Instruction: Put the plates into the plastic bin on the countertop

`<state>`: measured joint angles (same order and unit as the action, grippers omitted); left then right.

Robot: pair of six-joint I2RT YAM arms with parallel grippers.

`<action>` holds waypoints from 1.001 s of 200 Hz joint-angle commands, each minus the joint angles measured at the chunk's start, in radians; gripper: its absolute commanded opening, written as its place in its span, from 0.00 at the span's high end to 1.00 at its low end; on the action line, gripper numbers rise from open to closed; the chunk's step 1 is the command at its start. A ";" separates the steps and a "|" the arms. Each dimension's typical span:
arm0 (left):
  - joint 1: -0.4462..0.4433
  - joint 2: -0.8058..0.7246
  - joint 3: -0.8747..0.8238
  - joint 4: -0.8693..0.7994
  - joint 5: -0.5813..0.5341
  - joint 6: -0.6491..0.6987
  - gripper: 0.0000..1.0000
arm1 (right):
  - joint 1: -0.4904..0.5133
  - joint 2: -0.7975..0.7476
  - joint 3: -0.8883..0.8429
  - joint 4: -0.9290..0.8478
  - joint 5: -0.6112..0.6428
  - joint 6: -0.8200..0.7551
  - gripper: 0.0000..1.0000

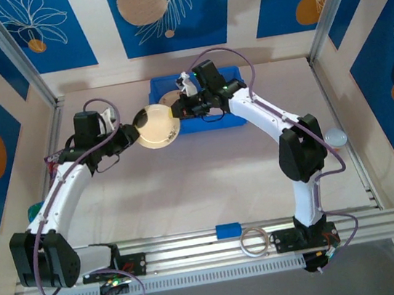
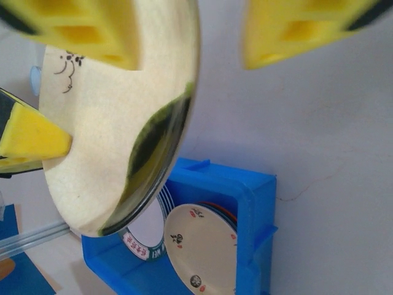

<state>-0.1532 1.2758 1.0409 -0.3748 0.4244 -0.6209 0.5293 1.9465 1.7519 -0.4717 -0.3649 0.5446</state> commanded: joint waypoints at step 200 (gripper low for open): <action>-0.227 -0.011 -0.116 0.242 -0.119 -0.019 0.00 | -0.168 0.524 0.668 -0.261 0.281 0.158 1.00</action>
<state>-0.3695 1.2747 0.9222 -0.1616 0.3206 -0.6350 0.3660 2.4336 2.3615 -0.7090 -0.0837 0.6838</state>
